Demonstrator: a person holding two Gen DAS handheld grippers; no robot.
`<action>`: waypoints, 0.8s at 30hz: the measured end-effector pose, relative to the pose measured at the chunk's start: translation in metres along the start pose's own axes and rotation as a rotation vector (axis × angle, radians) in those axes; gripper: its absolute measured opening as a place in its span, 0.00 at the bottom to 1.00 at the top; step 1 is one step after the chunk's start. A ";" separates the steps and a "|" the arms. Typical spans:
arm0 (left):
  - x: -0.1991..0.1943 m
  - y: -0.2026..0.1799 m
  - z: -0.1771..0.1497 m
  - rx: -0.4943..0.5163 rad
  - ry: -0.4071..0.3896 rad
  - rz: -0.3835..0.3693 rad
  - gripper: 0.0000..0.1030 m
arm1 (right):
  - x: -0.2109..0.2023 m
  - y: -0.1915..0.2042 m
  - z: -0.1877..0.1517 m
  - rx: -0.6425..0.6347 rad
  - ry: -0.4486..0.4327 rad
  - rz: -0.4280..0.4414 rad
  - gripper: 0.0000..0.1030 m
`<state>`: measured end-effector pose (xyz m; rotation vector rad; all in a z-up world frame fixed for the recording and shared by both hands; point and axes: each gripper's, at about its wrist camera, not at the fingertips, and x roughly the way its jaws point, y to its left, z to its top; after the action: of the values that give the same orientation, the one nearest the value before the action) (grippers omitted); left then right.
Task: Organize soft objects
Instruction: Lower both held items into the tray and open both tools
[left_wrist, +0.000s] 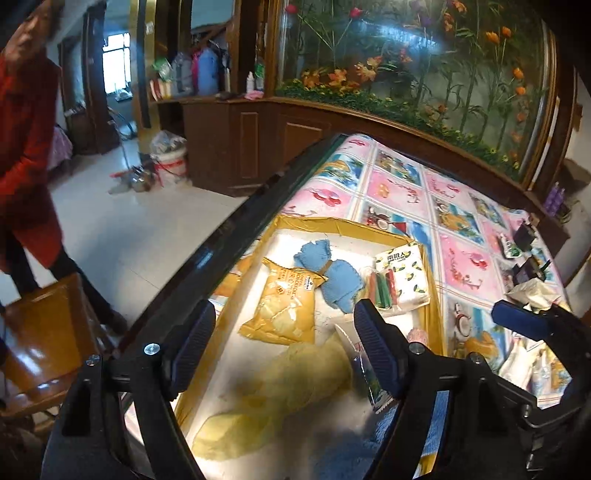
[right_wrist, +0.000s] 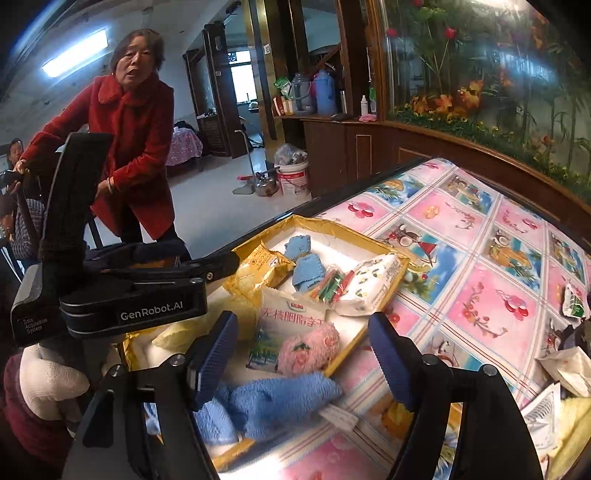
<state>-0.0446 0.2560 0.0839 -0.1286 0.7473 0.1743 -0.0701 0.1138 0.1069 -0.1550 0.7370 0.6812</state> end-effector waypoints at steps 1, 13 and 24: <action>-0.004 -0.003 -0.002 0.010 -0.007 0.015 0.76 | -0.004 -0.002 -0.003 0.006 -0.002 -0.004 0.72; -0.047 -0.041 -0.022 0.113 -0.100 0.109 0.79 | -0.055 -0.041 -0.039 0.104 -0.066 -0.096 0.74; -0.085 -0.066 -0.032 0.161 -0.237 0.110 0.79 | -0.113 -0.049 -0.070 0.047 -0.299 -0.428 0.76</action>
<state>-0.1136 0.1763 0.1222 0.0855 0.5294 0.2286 -0.1401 -0.0084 0.1254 -0.1570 0.4115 0.2689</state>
